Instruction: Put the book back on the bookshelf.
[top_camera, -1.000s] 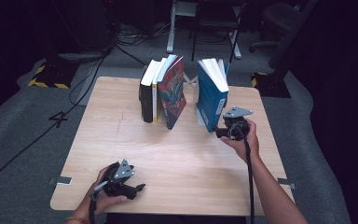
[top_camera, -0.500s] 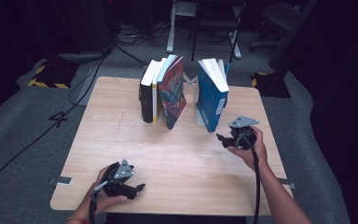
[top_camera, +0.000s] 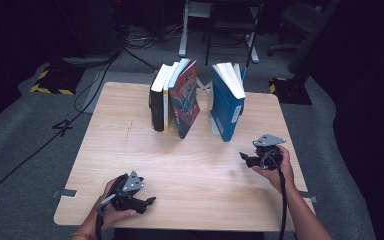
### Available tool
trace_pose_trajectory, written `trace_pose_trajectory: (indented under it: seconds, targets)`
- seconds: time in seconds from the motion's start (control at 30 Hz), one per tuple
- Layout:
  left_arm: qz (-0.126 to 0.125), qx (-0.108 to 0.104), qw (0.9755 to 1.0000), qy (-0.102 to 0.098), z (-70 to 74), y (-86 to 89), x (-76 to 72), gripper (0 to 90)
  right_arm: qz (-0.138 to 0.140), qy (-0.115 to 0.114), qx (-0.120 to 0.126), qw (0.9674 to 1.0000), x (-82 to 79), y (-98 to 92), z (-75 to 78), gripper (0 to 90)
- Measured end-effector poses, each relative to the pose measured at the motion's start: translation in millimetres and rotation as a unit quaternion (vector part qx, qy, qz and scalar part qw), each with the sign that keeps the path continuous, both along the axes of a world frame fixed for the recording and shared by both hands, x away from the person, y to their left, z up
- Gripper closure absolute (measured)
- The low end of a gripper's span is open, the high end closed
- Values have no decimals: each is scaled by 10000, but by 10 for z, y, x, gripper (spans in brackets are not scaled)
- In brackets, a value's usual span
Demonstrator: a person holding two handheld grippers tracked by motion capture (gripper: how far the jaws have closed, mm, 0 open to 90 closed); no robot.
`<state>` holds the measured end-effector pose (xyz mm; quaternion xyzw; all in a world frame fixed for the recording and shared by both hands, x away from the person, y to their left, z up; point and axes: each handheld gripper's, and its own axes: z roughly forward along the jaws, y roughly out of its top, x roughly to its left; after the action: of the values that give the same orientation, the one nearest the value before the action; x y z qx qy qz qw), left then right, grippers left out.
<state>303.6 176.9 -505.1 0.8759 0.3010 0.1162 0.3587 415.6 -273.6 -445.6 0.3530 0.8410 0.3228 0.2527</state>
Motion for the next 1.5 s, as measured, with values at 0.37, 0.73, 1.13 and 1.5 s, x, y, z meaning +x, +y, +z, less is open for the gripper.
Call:
trace_pose_trajectory:
  seconds: [0.37,0.73,1.13,1.5]
  targets:
    - [12,-5,10000,1,0,-1,-2,191,186,24,-79,9998,-160,-136,-67,296]
    - [12,-4,10000,1,0,-1,-2,191,581,2,-262,9980,-377,-211,-106,291]
    - [11,-6,10000,2,-1,-1,-2,191,763,42,-347,9965,-640,-296,-205,280]
    - [33,0,10000,6,0,0,-8,191,657,127,-89,9977,-886,-469,-410,232]
